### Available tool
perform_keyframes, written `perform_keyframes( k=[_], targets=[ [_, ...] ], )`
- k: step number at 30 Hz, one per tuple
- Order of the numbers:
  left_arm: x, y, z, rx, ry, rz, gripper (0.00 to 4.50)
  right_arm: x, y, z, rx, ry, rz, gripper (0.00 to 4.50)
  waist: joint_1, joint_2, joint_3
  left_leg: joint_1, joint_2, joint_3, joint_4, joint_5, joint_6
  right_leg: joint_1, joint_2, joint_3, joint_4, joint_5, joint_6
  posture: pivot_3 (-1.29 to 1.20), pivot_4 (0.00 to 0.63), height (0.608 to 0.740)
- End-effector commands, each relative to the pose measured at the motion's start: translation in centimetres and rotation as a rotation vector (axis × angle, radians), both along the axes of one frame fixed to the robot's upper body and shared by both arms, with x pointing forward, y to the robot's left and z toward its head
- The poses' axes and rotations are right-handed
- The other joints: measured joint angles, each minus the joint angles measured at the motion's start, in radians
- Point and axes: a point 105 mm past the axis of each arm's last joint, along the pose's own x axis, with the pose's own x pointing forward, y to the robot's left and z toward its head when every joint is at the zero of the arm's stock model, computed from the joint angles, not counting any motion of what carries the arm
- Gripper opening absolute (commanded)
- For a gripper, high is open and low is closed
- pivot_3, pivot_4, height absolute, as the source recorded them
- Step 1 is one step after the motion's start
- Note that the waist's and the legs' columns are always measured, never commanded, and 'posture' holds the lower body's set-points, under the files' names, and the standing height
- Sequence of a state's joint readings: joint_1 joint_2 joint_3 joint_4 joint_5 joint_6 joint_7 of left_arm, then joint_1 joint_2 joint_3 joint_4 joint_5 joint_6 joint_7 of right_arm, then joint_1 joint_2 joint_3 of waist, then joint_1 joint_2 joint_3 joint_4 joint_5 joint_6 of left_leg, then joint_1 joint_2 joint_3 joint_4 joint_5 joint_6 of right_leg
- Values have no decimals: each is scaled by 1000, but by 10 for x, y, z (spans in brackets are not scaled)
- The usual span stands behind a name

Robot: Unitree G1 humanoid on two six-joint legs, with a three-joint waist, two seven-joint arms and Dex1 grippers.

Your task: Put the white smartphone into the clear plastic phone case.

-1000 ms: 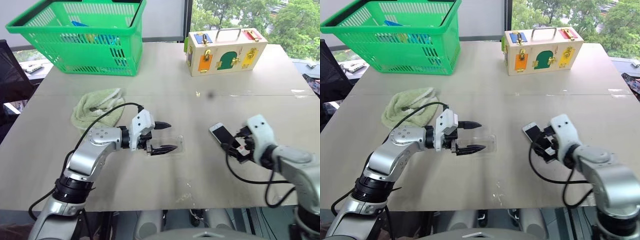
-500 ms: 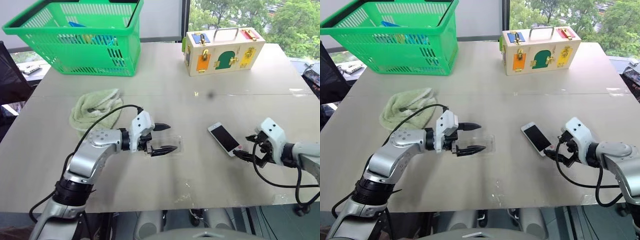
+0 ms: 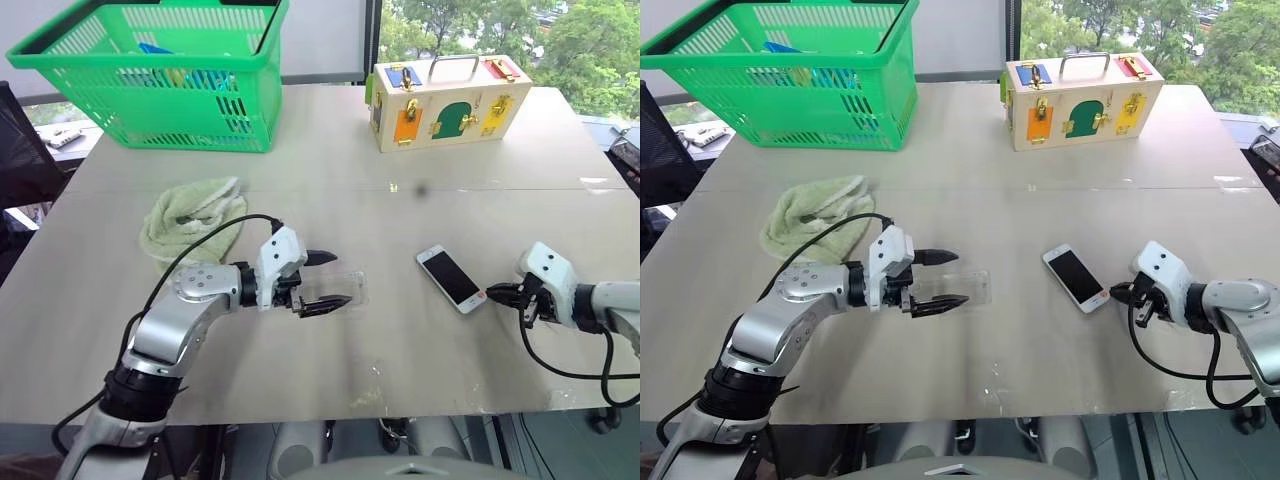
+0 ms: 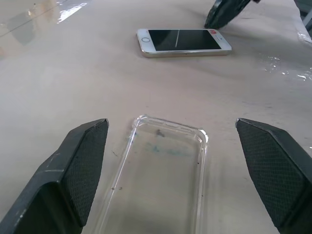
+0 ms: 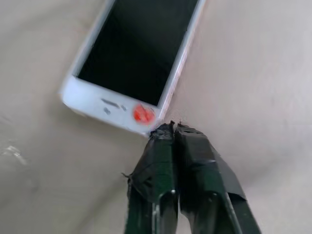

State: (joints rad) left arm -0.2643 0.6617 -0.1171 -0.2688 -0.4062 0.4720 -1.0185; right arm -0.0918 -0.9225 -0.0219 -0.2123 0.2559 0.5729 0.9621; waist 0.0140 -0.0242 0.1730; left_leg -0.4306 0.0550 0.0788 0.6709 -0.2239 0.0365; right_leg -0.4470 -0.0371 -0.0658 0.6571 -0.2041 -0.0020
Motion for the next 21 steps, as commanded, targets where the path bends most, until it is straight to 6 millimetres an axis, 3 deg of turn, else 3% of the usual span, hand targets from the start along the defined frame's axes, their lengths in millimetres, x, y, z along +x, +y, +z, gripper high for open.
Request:
perform_keyframes(
  k=[1,4,7,13,21],
  targets=[
    [-2,0,14,-19,-60,-10,4343,7,-9,-1,-73,-34,22,60,-1,0,0,0,0,0,0,0,0,0,0,0,0,0,0,0,150,740],
    [-2,0,13,-21,-57,-8,4343,4,-5,-11,-98,6,78,60,-2,-1,-1,1,0,1,1,0,0,1,0,1,1,0,0,0,150,740],
    [-2,0,13,-24,-57,-5,4343,-2,14,-20,-57,50,175,60,-2,-4,-2,3,0,1,1,0,0,1,0,1,1,0,0,0,150,740],
    [-4,0,13,-25,-61,-2,4343,-11,52,-20,58,88,320,60,-12,-10,-6,6,2,0,0,0,0,1,2,2,3,0,0,0,150,740],
    [-9,1,10,-29,-51,7,4343,-11,87,-21,113,83,430,60,-38,-11,-6,16,3,-3,-7,0,0,4,8,11,4,-1,-2,0,150,740]
  ],
)
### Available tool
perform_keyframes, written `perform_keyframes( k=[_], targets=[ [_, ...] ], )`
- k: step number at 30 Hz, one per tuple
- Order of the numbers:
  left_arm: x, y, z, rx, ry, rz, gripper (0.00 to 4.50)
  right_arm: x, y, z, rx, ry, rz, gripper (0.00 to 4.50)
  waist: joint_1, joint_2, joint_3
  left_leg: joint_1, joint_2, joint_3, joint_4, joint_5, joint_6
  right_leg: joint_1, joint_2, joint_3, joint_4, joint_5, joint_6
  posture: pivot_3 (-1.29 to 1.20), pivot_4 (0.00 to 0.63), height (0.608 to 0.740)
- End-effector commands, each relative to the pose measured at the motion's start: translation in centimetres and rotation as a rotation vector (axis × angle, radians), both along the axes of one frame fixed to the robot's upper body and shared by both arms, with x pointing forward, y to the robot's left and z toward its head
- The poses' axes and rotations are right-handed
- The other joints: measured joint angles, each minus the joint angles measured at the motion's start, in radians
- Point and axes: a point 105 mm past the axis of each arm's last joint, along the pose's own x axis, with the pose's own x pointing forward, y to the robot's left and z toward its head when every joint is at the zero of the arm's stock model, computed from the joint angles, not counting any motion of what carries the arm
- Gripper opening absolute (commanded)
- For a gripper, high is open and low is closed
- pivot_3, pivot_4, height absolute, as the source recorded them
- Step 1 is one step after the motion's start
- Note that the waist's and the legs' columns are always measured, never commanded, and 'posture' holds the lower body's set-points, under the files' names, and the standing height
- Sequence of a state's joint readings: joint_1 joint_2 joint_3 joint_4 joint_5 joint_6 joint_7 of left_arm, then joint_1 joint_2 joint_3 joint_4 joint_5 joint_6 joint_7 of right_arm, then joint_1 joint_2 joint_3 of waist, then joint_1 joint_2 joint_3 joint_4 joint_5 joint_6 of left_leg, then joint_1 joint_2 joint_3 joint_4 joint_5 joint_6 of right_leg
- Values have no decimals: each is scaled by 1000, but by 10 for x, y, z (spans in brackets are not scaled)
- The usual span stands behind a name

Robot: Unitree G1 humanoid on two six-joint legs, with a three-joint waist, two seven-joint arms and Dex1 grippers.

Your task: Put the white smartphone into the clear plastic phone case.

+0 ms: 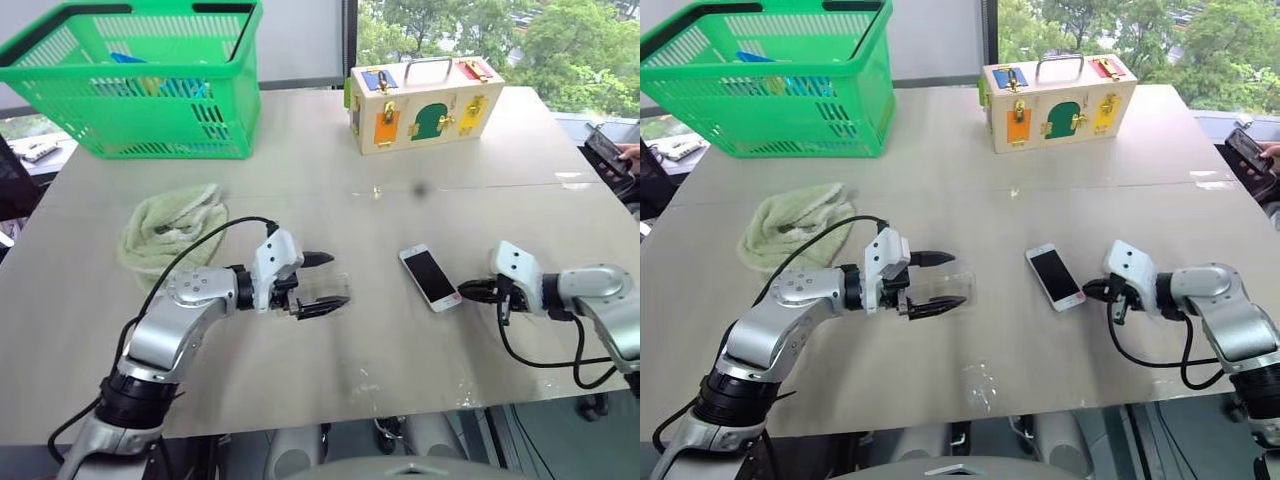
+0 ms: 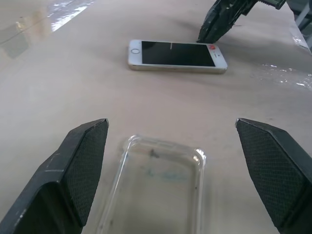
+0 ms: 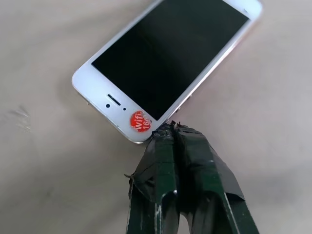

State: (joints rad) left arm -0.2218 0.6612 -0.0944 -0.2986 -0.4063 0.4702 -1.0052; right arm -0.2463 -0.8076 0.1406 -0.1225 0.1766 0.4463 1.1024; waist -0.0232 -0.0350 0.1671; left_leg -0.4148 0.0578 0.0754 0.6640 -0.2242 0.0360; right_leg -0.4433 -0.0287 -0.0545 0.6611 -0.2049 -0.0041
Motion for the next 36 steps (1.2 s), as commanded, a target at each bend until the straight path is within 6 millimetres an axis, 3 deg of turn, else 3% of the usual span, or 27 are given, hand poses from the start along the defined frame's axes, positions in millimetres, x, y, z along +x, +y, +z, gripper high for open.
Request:
perform_keyframes(
  k=[1,8,13,16,20,23,26,27,31,36],
  targets=[
    [-4,-2,12,-22,-50,-16,4343,-19,41,-12,64,80,181,60,-1,0,0,0,0,-3,-1,0,0,0,2,0,0,0,-1,0,150,740],
    [-3,0,14,-34,-51,4,4343,-22,83,-7,141,95,305,60,3,0,0,1,1,-11,-2,0,0,0,9,1,1,0,-4,0,150,740],
    [-4,3,12,-33,-44,18,4343,-5,118,-6,193,41,324,60,8,1,1,1,0,-10,-2,0,0,-1,11,2,1,1,-6,0,150,740],
    [-4,5,14,-33,-46,32,4343,1,127,2,217,10,344,60,12,2,1,0,0,-7,-1,0,0,-2,10,4,1,1,-6,0,150,740],
    [-4,15,14,-23,-45,62,4343,-8,114,27,197,-12,440,1276,19,4,2,-1,-3,-1,-1,0,0,-3,5,9,0,2,-6,0,150,740],
    [-5,20,13,-25,-41,82,4343,-2,109,48,174,-83,445,2840,18,4,3,-2,-5,4,-1,0,0,-3,-1,11,-3,2,-5,0,150,740],
    [-9,23,14,-33,-35,89,4343,16,103,51,71,-157,433,4244,12,4,3,-1,-6,7,0,0,0,-4,-4,11,-4,3,-3,0,150,740],
    [-10,24,15,-36,-32,89,4343,23,102,51,53,-172,418,4448,12,4,3,-1,-6,7,0,0,0,-4,-5,11,-3,3,-3,0,150,740],
    [-16,27,19,-51,-40,82,4343,48,96,36,-35,-178,382,4448,14,4,3,-1,-6,5,0,0,0,-4,-4,11,-3,3,-4,0,150,740],
    [-27,31,27,-100,-88,53,4343,57,91,17,-105,-105,416,4448,10,4,3,-2,-5,4,-2,0,0,-4,-3,12,-3,3,-4,0,150,740]
  ],
)
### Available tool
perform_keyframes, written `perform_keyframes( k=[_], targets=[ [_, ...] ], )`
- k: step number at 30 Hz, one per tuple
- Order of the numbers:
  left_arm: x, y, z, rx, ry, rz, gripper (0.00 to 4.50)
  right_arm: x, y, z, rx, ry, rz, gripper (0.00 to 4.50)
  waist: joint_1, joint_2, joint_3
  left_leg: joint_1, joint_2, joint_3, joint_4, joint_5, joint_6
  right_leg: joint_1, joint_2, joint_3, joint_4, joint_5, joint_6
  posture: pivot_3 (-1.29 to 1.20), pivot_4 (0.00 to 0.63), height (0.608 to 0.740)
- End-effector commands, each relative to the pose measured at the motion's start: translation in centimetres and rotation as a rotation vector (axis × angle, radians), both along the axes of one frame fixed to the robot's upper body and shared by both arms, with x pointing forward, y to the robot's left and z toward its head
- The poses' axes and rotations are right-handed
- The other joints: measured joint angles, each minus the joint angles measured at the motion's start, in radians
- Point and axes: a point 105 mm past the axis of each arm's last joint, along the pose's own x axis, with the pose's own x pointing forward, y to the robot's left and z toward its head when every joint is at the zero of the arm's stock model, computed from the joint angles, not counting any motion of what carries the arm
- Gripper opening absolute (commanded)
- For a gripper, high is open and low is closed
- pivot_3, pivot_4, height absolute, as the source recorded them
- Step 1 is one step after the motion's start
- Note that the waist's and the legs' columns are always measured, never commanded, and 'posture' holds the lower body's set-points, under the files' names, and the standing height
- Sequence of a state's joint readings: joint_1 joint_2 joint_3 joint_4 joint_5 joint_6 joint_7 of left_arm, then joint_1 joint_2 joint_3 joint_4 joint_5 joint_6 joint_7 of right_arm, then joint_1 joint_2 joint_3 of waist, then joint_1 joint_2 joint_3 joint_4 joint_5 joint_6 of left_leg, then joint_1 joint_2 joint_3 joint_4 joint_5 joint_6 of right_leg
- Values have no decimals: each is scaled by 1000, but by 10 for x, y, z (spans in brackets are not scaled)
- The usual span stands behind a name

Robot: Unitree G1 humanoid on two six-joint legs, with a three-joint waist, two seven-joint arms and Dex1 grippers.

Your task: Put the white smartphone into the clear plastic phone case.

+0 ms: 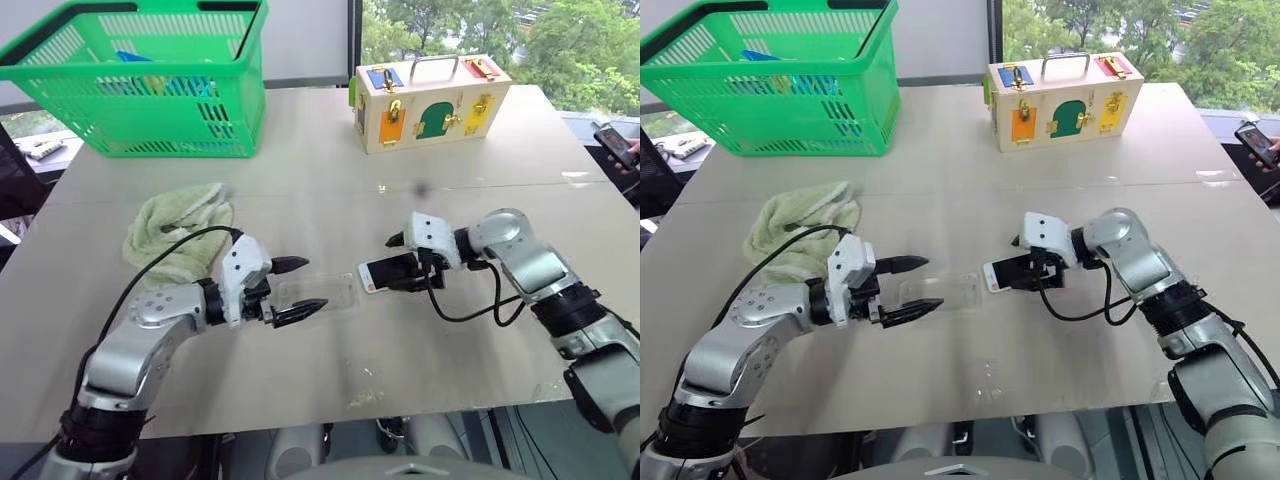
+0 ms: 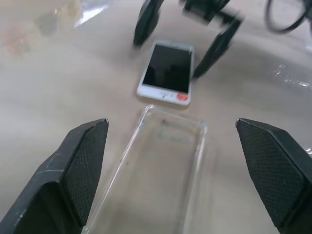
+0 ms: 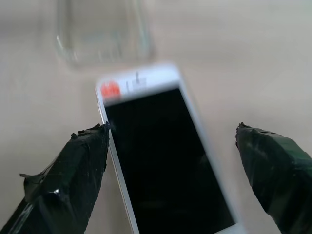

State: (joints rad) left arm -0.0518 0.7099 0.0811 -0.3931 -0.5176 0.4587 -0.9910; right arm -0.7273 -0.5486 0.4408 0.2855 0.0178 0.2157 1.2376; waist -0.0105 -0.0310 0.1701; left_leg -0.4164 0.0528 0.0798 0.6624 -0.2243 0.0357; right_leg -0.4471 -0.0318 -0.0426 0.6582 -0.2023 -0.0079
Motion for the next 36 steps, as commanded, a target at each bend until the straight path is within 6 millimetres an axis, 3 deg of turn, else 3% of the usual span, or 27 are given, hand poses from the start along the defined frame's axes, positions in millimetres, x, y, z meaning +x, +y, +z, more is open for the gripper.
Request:
perform_keyframes(
  k=[1,6,11,14,18,22,25,28,34,36],
  targets=[
    [-12,1,17,-31,-86,-47,4343,7,-4,-2,-54,-9,37,4448,-4,0,0,0,0,1,0,0,0,0,0,1,0,0,0,0,150,740],
    [-22,13,20,-51,-88,-50,4343,15,-16,-15,-121,58,8,4448,-1,0,0,1,0,1,1,0,0,0,-1,1,1,0,0,0,150,740],
    [-24,23,16,-46,-81,-23,4343,16,-26,-27,-150,101,-21,2978,1,1,-1,2,0,2,4,0,0,1,-3,0,2,0,0,0,150,740],
    [-24,30,11,-39,-67,6,4343,13,-31,-24,-111,120,-55,2966,4,1,-2,2,0,2,5,-2,-4,1,-6,-1,1,0,0,0,150,740],
    [-20,45,-2,-10,-38,63,4343,3,-16,11,77,118,-83,2953,22,2,-2,1,0,2,5,-3,-5,1,-8,-3,1,0,0,0,150,740],
    [-17,66,-22,28,14,120,4343,-30,12,48,181,90,-14,2758,24,4,0,-2,0,3,1,-1,-1,-3,-8,-4,0,0,0,0,150,740],
    [-16,73,-30,39,30,121,4343,-47,34,50,152,55,21,2756,16,4,0,-2,2,5,-4,-1,-2,-7,-6,-3,-1,0,-1,0,150,740],
    [-13,72,-34,56,39,101,4343,-47,48,45,115,13,19,2756,17,4,0,-1,3,4,-8,-1,-2,-7,-4,-4,-2,-1,-1,0,150,740],
    [-12,69,-43,110,52,41,4343,-43,50,40,108,0,-19,2756,22,4,0,-2,2,6,-8,-1,-2,-7,-6,-8,-4,-1,-1,0,150,740],
    [-13,66,-44,111,50,14,3794,-44,48,40,111,1,-28,2756,22,4,0,-2,2,7,-8,-1,-2,-7,-6,-8,-5,-1,-1,0,150,740]
  ],
)
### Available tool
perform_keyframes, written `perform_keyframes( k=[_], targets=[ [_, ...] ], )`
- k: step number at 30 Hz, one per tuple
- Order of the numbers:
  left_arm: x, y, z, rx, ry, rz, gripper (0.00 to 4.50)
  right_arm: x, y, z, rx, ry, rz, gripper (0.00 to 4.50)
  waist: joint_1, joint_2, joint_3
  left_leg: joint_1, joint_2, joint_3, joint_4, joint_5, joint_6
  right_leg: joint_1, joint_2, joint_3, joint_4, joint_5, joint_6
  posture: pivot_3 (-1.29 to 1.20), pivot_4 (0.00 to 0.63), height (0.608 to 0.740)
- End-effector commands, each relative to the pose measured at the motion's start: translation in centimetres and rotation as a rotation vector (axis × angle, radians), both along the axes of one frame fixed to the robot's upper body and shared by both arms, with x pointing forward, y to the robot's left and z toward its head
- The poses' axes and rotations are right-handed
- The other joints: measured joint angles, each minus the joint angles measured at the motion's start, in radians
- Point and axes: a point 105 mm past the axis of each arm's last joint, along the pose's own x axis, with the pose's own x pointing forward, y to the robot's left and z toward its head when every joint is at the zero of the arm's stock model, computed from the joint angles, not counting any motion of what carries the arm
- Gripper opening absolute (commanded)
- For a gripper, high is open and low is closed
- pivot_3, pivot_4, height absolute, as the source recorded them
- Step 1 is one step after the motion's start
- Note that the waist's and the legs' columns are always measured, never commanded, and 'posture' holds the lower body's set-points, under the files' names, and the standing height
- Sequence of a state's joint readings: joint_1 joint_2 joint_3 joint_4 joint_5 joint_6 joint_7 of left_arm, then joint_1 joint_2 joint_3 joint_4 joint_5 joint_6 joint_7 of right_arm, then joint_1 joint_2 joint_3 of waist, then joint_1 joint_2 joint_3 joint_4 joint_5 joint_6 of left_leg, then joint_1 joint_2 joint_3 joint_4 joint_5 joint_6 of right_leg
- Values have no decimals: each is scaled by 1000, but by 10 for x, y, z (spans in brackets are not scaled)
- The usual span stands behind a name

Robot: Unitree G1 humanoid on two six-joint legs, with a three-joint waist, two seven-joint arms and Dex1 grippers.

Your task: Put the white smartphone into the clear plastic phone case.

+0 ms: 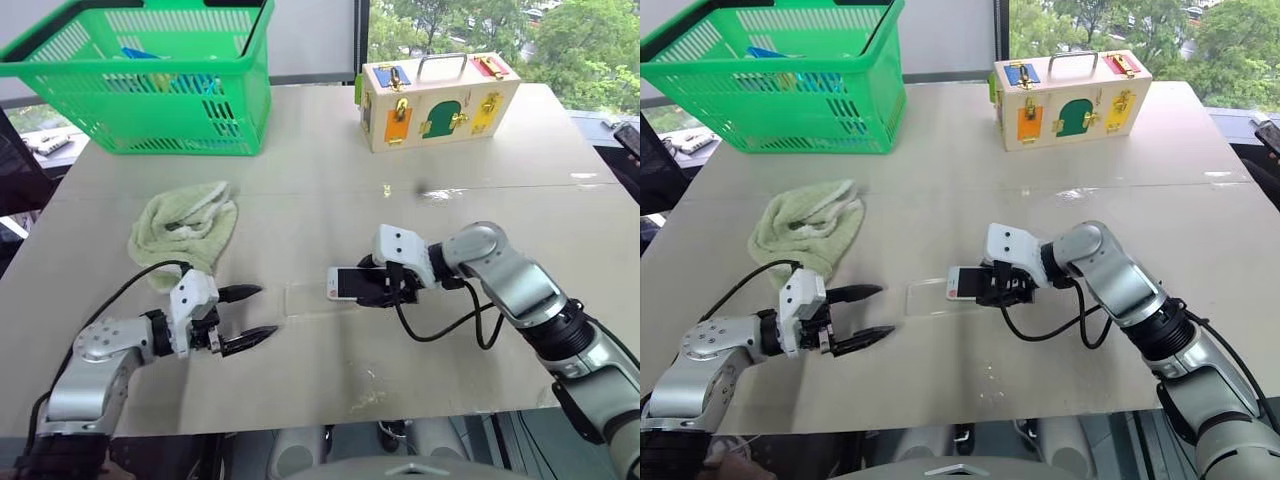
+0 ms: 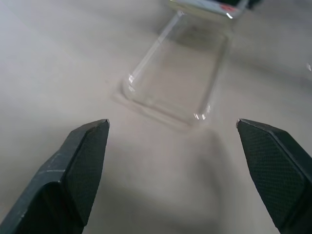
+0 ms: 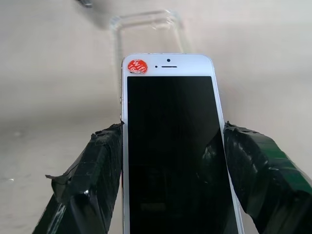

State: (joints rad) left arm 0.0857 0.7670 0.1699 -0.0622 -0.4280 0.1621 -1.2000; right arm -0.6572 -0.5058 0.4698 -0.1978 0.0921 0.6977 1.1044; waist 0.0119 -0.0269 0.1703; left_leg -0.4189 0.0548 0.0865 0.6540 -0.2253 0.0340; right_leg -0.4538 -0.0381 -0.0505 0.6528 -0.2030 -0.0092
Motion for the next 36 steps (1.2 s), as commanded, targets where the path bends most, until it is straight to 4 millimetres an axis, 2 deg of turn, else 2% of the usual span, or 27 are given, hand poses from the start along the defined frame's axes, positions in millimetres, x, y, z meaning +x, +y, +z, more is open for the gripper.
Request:
perform_keyframes(
  k=[1,3,8,11,19,22,26,32,36],
  targets=[
    [-1,-7,5,13,-29,-65,3539,-1,-1,16,29,-54,0,2756,0,0,0,0,0,0,0,0,0,0,0,0,-1,0,0,0,150,740],
    [-2,-10,6,11,-34,-84,2606,-2,-4,16,28,-57,-8,2756,0,0,0,-1,0,0,0,0,0,0,0,0,-2,0,0,0,150,740],
    [-8,-22,16,9,-45,-160,2589,-1,-8,21,42,-67,-36,2756,-1,0,0,-2,1,-1,-1,0,0,0,1,-2,-3,0,0,0,150,740],
    [-9,-38,19,29,-50,-224,2589,-3,-15,25,44,-73,-52,2756,0,0,0,-2,1,-2,-1,0,0,0,1,-2,-3,0,0,0,150,740],
    [4,-72,-3,229,-9,-274,2589,-19,-43,31,29,-76,-120,2756,6,0,0,-4,-1,-4,-1,0,0,0,4,-4,-3,0,1,0,150,740],
    [8,-77,-6,260,11,-280,1784,-25,-51,32,26,-71,-153,2756,0,0,0,-3,-1,-4,-1,0,0,1,5,-4,-4,0,1,0,150,740],
    [8,-81,-8,250,34,-313,68,-33,-60,34,26,-66,-200,2756,-1,0,0,-3,0,-5,-1,0,0,2,5,-4,-4,1,1,0,150,740],
    [17,-94,-3,190,37,-355,0,-43,-71,40,48,-59,-279,2756,6,0,0,-2,-1,-8,0,0,0,5,5,-7,-5,0,1,0,150,740],
    [26,-123,15,134,35,-417,0,-48,-87,48,51,-68,-341,2756,15,0,0,-3,-3,-9,2,0,1,7,3,-8,-6,0,1,0,150,740]
  ],
)
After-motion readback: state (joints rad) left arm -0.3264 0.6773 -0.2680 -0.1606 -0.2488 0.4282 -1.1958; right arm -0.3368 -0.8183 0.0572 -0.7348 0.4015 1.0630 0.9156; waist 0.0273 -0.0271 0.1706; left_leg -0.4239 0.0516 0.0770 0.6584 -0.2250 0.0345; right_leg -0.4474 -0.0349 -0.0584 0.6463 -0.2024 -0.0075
